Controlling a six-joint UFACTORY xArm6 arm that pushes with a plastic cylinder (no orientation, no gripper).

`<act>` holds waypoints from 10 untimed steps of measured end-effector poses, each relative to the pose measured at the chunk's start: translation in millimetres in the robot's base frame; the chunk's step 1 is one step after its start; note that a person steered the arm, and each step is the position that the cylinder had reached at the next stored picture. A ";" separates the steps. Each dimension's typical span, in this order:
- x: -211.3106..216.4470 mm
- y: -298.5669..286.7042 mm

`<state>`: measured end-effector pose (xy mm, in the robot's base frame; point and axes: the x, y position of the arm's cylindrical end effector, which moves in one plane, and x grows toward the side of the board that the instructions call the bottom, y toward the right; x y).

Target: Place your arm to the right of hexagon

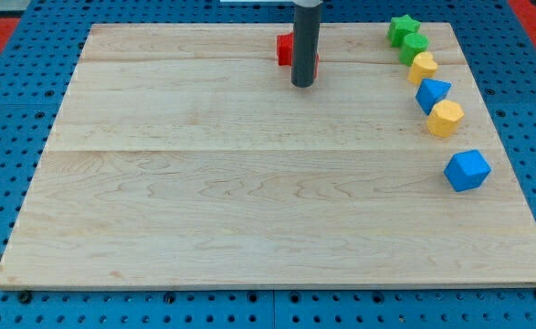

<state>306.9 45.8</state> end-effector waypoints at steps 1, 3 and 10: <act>-9.9 0.0; -10.7 0.0; 77.0 18.4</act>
<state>383.9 64.2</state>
